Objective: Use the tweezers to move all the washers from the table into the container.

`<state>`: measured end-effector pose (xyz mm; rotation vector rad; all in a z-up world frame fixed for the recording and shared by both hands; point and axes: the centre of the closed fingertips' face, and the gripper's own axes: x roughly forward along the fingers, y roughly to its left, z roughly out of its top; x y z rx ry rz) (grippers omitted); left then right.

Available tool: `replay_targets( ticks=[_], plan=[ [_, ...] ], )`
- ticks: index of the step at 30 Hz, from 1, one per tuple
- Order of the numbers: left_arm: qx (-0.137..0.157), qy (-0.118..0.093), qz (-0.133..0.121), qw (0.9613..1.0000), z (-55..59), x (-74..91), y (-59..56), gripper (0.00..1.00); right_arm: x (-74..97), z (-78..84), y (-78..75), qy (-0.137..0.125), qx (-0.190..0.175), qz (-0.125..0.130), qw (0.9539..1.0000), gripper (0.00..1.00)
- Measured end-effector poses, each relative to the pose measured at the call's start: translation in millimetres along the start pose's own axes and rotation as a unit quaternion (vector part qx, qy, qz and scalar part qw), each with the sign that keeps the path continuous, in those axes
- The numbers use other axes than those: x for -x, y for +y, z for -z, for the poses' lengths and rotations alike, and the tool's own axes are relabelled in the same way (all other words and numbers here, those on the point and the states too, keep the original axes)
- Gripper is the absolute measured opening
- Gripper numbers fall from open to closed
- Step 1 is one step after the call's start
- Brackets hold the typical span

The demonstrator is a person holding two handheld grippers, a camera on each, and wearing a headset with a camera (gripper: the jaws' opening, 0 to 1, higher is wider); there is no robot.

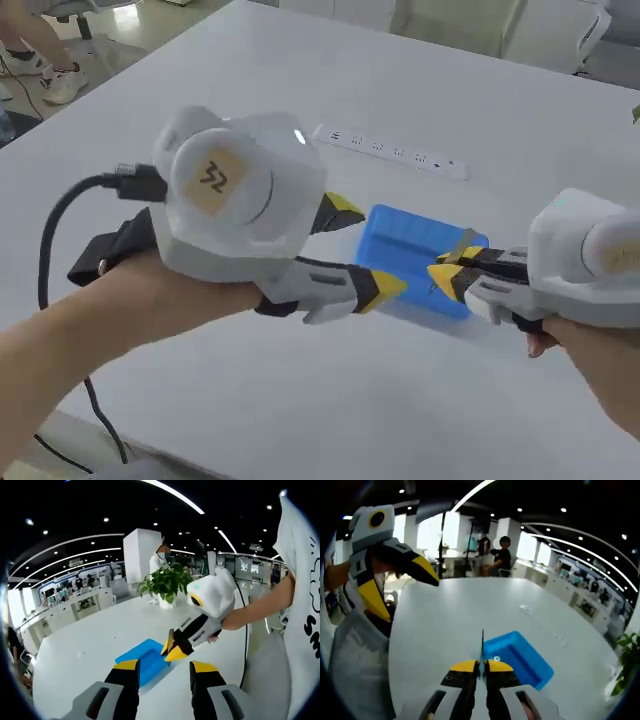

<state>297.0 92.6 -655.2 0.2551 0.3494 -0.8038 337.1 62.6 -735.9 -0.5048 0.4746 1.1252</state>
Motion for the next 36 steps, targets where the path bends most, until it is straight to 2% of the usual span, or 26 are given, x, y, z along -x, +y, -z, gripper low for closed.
replay_targets(
  ticks=[2, 3, 5, 6, 9, 11, 13, 14, 15, 17, 19, 21, 26, 27, 29, 32, 33, 34, 36],
  plan=[
    [-0.019, 0.005, 0.017, 0.9997, -0.2, -2.8, -3.3, 0.33, -1.5, 2.3, 16.3, 0.011, 0.016, -0.016, 0.9997, 0.02],
    [-0.043, 0.011, 0.032, 0.9985, 1.3, -4.4, -7.2, 0.3, -3.1, 5.8, 24.4, 0.02, 0.025, -0.029, 0.9991, 0.02],
    [-0.084, 0.017, 0.039, 0.9956, 2.8, -5.8, -10.3, 0.25, -5.4, 10.0, 35.3, 0.027, 0.027, -0.039, 0.9985, 0.02],
    [-0.106, 0.014, 0.045, 0.9933, 5.2, -6.6, -10.5, 0.22, -5.9, 12.1, 39.7, 0.031, 0.031, -0.047, 0.998, 0.02],
    [-0.105, 0.016, 0.086, 0.9906, 9.8, -11.4, -24.6, 0.19, -6.9, 17.6, 51.0, 0.041, 0.04, -0.061, 0.9965, 0.02],
    [-0.125, 0.026, 0.111, 0.9856, 16.2, -13.6, -32.8, 0.17, -6.5, 20.2, 58.4, 0.048, 0.048, -0.071, 0.9952, 0.02],
    [-0.143, 0.049, 0.115, 0.9819, 24.4, -16.9, -33.9, 0.15, -6.1, 23.1, 62.0, 0.054, 0.057, -0.075, 0.9941, 0.02],
    [-0.143, 0.05, 0.116, 0.9816, 25.3, -18.8, -35.1, 0.15, -6.4, 24.6, 64.6, 0.057, 0.061, -0.079, 0.9933, 0.02],
    [-0.149, 0.05, 0.128, 0.9793, 26.5, -19.8, -39.0, 0.14, -6.4, 25.8, 65.2, 0.059, 0.062, -0.081, 0.9931, 0.02],
    [-0.148, 0.046, 0.133, 0.9789, 26.0, -21.2, -42.4, 0.13, -6.8, 29.0, 68.6, 0.063, 0.062, -0.089, 0.992, 0.02],
    [-0.168, 0.057, 0.156, 0.9716, 32.9, -22.3, -49.7, 0.11, -7.6, 33.8, 72.7, 0.072, 0.072, -0.096, 0.9902, 0.02],
    [-0.192, 0.066, 0.165, 0.9652, 39.2, -23.8, -53.1, 0.06, -8.2, 39.1, 74.6, 0.081, 0.081, -0.099, 0.9885, 0.02],
    [-0.206, 0.079, 0.189, 0.9568, 51.1, -27.3, -59.4, 0.02, -8.4, 45.4, 77.1, 0.089, 0.084, -0.109, 0.9864, 0.02],
    [-0.203, 0.078, 0.192, 0.957, 51.8, -28.1, -60.1, 0.01, -8.7, 47.3, 77.7, 0.092, 0.086, -0.112, 0.9858, 0.02],
    [-0.201, 0.083, 0.203, 0.9549, 56.9, -29.8, -63.4, 0.0, -9.9, 54.2, 79.1, 0.105, 0.094, -0.118, 0.983, 0.02],
    [-0.207, 0.092, 0.222, 0.9482, 66.4, -31.3, -69.1, 0.0, -11.9, 64.5, 82.9, 0.12, 0.1, -0.13, 0.9791, 0.03],
    [-0.211, 0.095, 0.233, 0.9444, 70.5, -30.9, -72.2, 0.0, -12.2, 68.2, 84.7, 0.127, 0.101, -0.135, 0.9774, 0.03],
    [-0.21, 0.097, 0.234, 0.9443, 72.9, -32.5, -73.3, 0.0, -12.8, 71.8, 86.1, 0.134, 0.105, -0.138, 0.9757, 0.03],
    [-0.209, 0.105, 0.245, 0.941, 82.2, -34.3, -76.8, 0.0, -14.1, 81.2, 90.0, 0.15, 0.121, -0.146, 0.9703, 0.03]
  ],
)
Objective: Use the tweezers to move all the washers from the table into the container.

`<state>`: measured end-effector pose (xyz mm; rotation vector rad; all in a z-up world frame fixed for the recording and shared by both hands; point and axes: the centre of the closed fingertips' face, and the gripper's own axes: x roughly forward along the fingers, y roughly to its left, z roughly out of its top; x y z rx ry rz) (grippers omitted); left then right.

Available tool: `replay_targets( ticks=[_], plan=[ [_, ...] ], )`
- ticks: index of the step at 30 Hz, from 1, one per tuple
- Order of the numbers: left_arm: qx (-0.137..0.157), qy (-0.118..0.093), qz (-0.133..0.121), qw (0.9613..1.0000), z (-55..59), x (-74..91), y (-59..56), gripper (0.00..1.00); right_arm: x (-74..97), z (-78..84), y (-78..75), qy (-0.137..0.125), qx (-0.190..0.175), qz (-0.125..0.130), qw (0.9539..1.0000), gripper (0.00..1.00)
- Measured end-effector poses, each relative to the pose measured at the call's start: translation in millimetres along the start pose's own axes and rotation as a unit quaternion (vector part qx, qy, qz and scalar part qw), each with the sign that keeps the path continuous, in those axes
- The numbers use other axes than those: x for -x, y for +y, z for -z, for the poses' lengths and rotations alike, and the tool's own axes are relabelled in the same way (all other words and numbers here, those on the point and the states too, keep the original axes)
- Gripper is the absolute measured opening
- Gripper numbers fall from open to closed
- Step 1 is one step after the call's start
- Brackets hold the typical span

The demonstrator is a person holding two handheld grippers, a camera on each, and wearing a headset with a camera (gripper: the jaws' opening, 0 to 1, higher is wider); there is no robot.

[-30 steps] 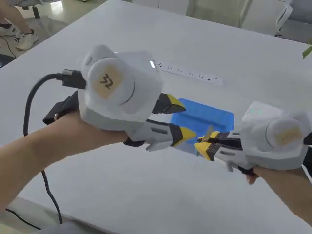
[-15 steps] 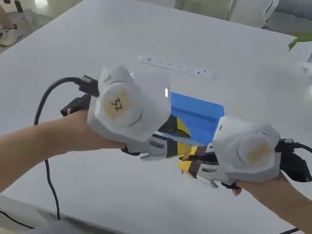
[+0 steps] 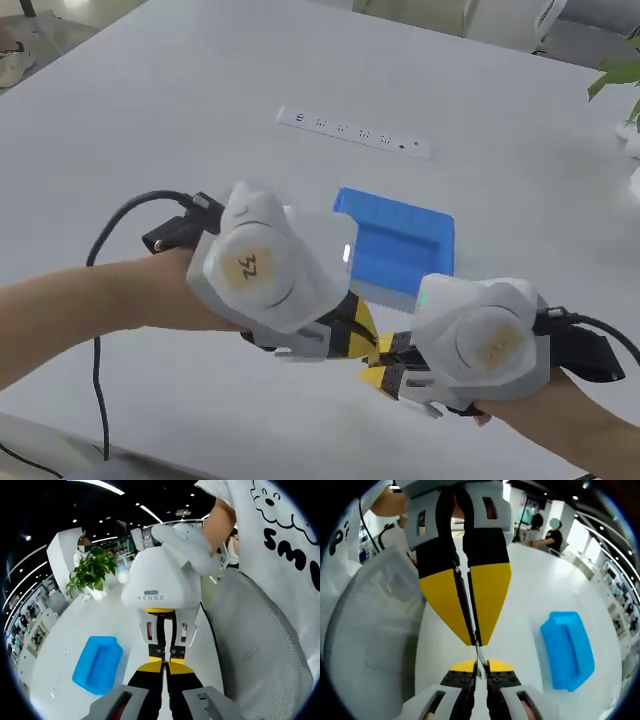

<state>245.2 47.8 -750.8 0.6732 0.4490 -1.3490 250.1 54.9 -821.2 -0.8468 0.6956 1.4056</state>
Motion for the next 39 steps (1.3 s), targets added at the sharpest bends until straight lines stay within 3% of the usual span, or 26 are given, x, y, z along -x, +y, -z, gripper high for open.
replay_targets(
  ticks=[3, 4, 8, 10, 15, 20, 24, 25, 28, 29, 33, 34, 35, 38, 39],
  plan=[
    [0.01, 0.009, 0.017, 0.9998, 12.8, -5.4, -6.2, 0.0, -6.6, 10.1, 3.4, 0.029, 0.026, -0.001, 0.9992, 0.03],
    [0.01, 0.011, 0.016, 0.9998, 16.1, -6.1, -5.9, 0.0, -8.2, 5.0, 5.3, 0.011, 0.029, -0.001, 0.9995, 0.03],
    [0.012, 0.018, 0.014, 0.9997, 27.1, -2.2, -3.6, 0.0, -10.8, 3.5, 0.2, 0.007, 0.007, 0.01, 0.9999, 0.04],
    [0.004, 0.049, 0.019, 0.9986, 44.7, -4.0, -3.2, 0.0, -15.7, 6.2, -0.3, 0.008, -0.014, 0.011, 0.9998, 0.04],
    [0.012, 0.056, 0.021, 0.9981, 61.3, -12.5, -2.3, 0.0, -19.7, 10.3, -2.4, -0.009, -0.062, 0.033, 0.9975, 0.06],
    [0.019, 0.074, 0.025, 0.9968, 78.0, -23.6, -1.1, 0.0, -2.0, 10.6, -0.2, -0.039, -0.142, 0.055, 0.9876, 0.16],
    [0.045, 0.081, 0.028, 0.9953, 90.8, -33.3, -0.8, 0.0, 26.0, 13.5, -3.7, -0.067, -0.218, 0.095, 0.969, 0.21],
    [0.044, 0.083, 0.024, 0.9952, 93.7, -35.6, -0.8, 0.0, 35.2, 14.6, -7.3, -0.077, -0.24, 0.114, 0.961, 0.23],
    [0.048, 0.095, 0.026, 0.994, 99.4, -39.9, -3.1, 0.0, 52.8, 18.4, -7.2, -0.091, -0.286, 0.129, 0.9451, 0.26],
    [0.046, 0.097, 0.023, 0.994, 100.0, -40.9, -3.1, 0.0, 61.7, 20.6, -9.0, -0.1, -0.304, 0.143, 0.9365, 0.27],
    [0.042, 0.104, 0.017, 0.9936, 100.8, -46.3, -3.4, 0.0, 86.9, 33.0, -7.1, -0.109, -0.333, 0.176, 0.9198, 0.29],
    [0.054, 0.115, 0.015, 0.9918, 104.7, -47.7, -3.7, 0.0, 91.2, 35.8, -6.4, -0.111, -0.341, 0.18, 0.9161, 0.31],
    [0.065, 0.121, 0.013, 0.9904, 106.4, -48.2, -4.2, 0.0, 97.5, 38.5, -6.4, -0.119, -0.358, 0.186, 0.9071, 0.32],
    [0.068, 0.116, 0.001, 0.9909, 103.2, -48.7, -3.5, 0.01, 116.9, 40.6, -9.8, -0.147, -0.376, 0.217, 0.8887, 0.34],
    [0.069, 0.121, 0.001, 0.9903, 103.9, -47.3, -3.8, 0.03, 121.8, 40.8, -10.3, -0.152, -0.379, 0.224, 0.8847, 0.35]
  ],
)
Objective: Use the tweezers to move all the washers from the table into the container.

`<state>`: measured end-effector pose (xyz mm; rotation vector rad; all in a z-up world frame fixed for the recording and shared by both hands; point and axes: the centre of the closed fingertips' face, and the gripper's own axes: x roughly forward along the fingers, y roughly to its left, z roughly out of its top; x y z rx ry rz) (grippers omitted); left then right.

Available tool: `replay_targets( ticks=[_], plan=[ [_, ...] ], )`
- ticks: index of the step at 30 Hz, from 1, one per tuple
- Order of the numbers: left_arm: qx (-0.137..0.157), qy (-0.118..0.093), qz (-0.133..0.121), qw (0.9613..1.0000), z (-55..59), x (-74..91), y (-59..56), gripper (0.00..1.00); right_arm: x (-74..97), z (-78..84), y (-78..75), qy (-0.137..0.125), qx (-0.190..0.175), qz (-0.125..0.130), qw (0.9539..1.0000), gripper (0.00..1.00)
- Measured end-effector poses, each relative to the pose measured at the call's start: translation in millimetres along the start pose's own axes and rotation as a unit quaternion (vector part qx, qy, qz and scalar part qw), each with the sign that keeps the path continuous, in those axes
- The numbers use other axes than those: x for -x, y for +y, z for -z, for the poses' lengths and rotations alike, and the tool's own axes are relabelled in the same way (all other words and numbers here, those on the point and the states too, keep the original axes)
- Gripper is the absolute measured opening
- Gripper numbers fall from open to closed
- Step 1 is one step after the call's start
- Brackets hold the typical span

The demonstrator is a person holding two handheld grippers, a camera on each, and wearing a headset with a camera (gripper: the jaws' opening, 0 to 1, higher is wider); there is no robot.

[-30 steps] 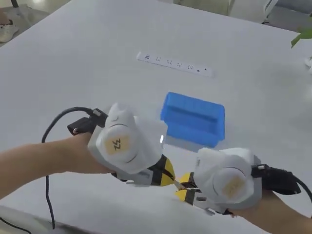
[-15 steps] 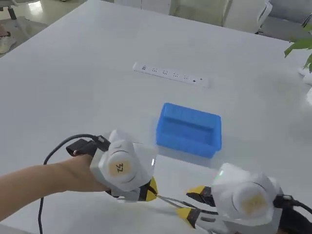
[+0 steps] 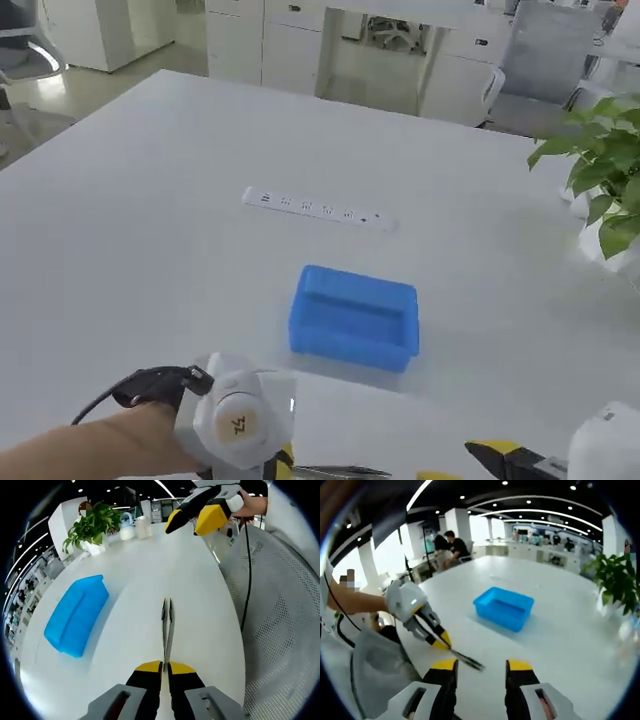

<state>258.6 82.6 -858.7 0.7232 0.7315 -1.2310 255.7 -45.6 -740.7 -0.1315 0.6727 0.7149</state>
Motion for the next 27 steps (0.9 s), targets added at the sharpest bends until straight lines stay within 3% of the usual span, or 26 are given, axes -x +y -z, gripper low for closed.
replay_targets(
  ticks=[1, 3, 5, 7, 8, 9, 10, 11, 13, 14, 16, 17, 19, 20, 21, 22, 23, 24, 25, 27],
  plan=[
    [0.031, 0.004, -0.009, 0.9995, 1.6, 3.3, 1.2, 0.08, 5.6, -2.5, -1.3, -0.007, -0.006, 0.004, 1.0, 0.37],
    [0.053, -0.01, -0.013, 0.9984, -1.9, 8.4, 1.5, 0.13, 13.4, -8.1, -2.2, -0.02, -0.01, 0.01, 0.9997, 0.39],
    [0.081, -0.011, -0.047, 0.9955, -2.4, 20.4, 7.2, 0.22, 19.6, -13.8, -2.4, -0.031, -0.012, 0.015, 0.9993, 0.41],
    [0.118, -0.03, -0.076, 0.9897, -7.5, 36.0, 10.3, 0.3, 26.6, -21.2, -3.9, -0.046, -0.007, 0.025, 0.9986, 0.46],
    [0.139, -0.049, -0.098, 0.9842, -10.9, 46.3, 14.1, 0.35, 29.1, -23.7, -4.7, -0.051, -0.007, 0.03, 0.9983, 0.48],
    [0.158, -0.049, -0.111, 0.98, -9.8, 53.6, 15.8, 0.4, 32.6, -27.5, -6.2, -0.059, -0.011, 0.036, 0.9975, 0.5],
    [0.178, -0.05, -0.138, 0.973, -8.0, 65.1, 20.1, 0.44, 34.7, -29.7, -7.7, -0.064, -0.014, 0.041, 0.997, 0.52],
    [0.184, -0.058, -0.154, 0.9691, -9.2, 73.6, 22.4, 0.48, 36.9, -31.8, -9.2, -0.07, -0.017, 0.045, 0.9964, 0.54],
    [0.23, -0.08, -0.192, 0.9508, -11.4, 90.4, 28.0, 0.55, 42.6, -36.1, -13.0, -0.086, -0.026, 0.051, 0.9947, 0.55],
    [0.243, -0.094, -0.202, 0.9442, -13.4, 98.6, 28.6, 0.57, 44.3, -37.6, -14.8, -0.094, -0.027, 0.055, 0.9937, 0.56],
    [0.289, -0.124, -0.234, 0.9198, -14.8, 122.3, 29.4, 0.64, 46.8, -36.1, -19.1, -0.098, -0.034, 0.066, 0.9924, 0.59],
    [0.303, -0.133, -0.239, 0.913, -15.2, 129.1, 28.4, 0.7, 47.4, -35.2, -21.7, -0.1, -0.038, 0.072, 0.9916, 0.62],
    [0.332, -0.148, -0.258, 0.8952, -16.3, 147.1, 25.7, 0.84, 47.5, -32.0, -23.8, -0.1, -0.039, 0.075, 0.9914, 0.66],
    [0.339, -0.156, -0.265, 0.8889, -17.1, 154.6, 25.2, 0.88, 47.9, -29.3, -25.0, -0.097, -0.042, 0.079, 0.9912, 0.68],
    [0.351, -0.166, -0.28, 0.878, -17.2, 166.0, 25.1, 0.93, 48.6, -28.3, -26.4, -0.099, -0.042, 0.084, 0.9906, 0.7],
    [0.353, -0.172, -0.284, 0.8748, -18.0, 171.1, 24.6, 0.95, 49.0, -26.8, -27.8, -0.099, -0.044, 0.087, 0.9902, 0.71],
    [0.357, -0.182, -0.299, 0.8663, -18.3, 181.0, 25.0, 0.98, 49.1, -25.8, -28.1, -0.099, -0.046, 0.088, 0.9901, 0.73],
    [0.359, -0.187, -0.307, 0.8614, -18.2, 186.3, 25.6, 0.99, 49.1, -23.7, -29.0, -0.098, -0.05, 0.09, 0.9898, 0.74],
    [0.359, -0.181, -0.307, 0.8625, -16.9, 188.9, 22.7, 0.99, 49.1, -22.3, -29.8, -0.099, -0.051, 0.093, 0.9894, 0.75],
    [0.356, -0.174, -0.325, 0.8586, -13.7, 196.9, 22.4, 0.99, 48.1, -18.8, -30.7, -0.094, -0.055, 0.096, 0.9895, 0.79]
  ],
)
